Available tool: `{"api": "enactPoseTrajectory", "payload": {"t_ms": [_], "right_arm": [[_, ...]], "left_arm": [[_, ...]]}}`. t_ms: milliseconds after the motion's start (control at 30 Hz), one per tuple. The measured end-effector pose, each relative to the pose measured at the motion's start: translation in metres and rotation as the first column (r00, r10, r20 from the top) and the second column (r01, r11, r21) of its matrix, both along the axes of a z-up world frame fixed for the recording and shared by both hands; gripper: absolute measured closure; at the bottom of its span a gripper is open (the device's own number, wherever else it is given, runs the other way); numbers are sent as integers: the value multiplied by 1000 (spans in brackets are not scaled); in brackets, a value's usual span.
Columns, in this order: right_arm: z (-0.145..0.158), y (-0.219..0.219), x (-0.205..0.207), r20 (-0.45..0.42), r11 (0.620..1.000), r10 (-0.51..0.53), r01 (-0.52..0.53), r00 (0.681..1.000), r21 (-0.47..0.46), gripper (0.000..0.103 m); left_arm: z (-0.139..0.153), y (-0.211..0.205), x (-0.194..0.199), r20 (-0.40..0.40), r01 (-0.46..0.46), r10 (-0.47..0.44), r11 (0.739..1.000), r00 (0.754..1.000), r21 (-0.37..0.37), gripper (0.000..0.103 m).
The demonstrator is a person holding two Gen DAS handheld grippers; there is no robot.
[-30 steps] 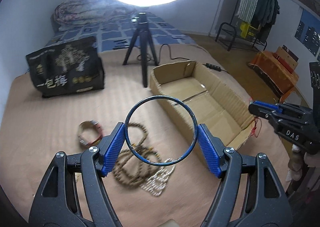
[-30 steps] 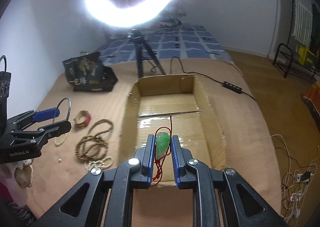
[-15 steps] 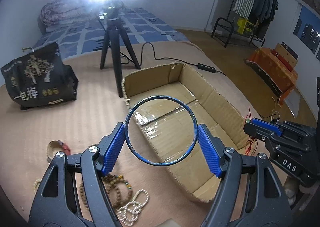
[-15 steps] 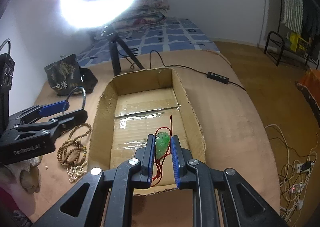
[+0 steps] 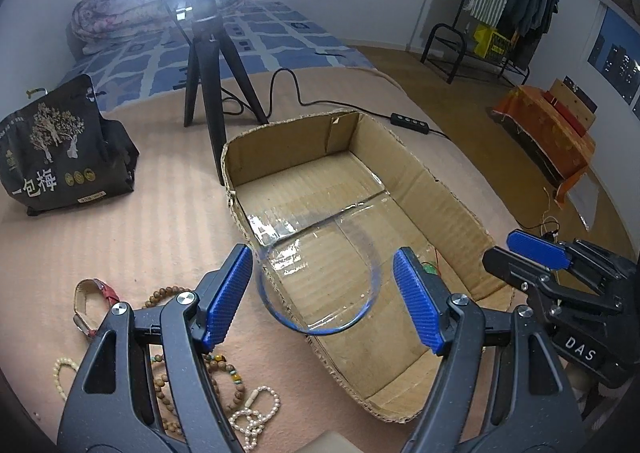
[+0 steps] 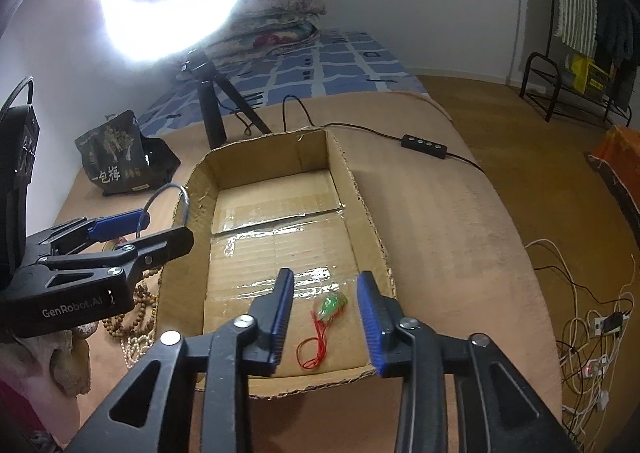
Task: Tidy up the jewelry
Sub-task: 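Lower the blue bangle into the box and open the left tool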
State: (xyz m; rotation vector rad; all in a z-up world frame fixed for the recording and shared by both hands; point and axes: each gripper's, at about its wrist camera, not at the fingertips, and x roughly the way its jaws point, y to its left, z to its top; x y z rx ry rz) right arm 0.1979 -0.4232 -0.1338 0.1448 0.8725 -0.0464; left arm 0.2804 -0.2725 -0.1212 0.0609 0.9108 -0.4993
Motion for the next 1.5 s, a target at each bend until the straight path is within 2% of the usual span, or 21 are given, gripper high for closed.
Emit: {"api": "enactPoseTrajectory", "payload": {"t_ms": [100, 467, 633, 800, 967, 1067, 1300, 1500], "right_arm": [[2, 0, -2, 10, 1000, -19, 19, 1000, -17, 39], [7, -4, -5, 23, 999, -38, 38, 999, -11, 37], [11, 1, -7, 38, 999, -43, 43, 998, -18, 21], [17, 6, -9, 57, 998, -56, 59, 997, -38, 8], [24, 15, -12, 75, 998, -44, 47, 996, -38, 7], [30, 25, -13, 88, 999, -19, 22, 996, -36, 7], [44, 66, -15, 125, 996, 84, -79, 989, -43, 7], [46, 106, -11, 129, 984, 181, -180, 975, -21, 7]], "left_arm": [[1, 0, 1, -4, 1, -1, 1000, 1000, 3, 27], [6, 12, -3, 7, -16, 16, 1000, 1000, -7, 27], [13, 23, -10, 26, -28, 28, 1000, 999, -5, 27], [22, 46, -13, 18, -61, 62, 997, 998, -42, 27], [39, 78, -20, 44, -83, 85, 996, 995, -41, 27], [51, 104, -27, 78, -94, 95, 995, 992, -14, 27], [69, 173, -41, 107, -163, 162, 987, 981, -5, 27], [70, 228, -55, 103, -225, 223, 974, 969, 5, 27]]}}
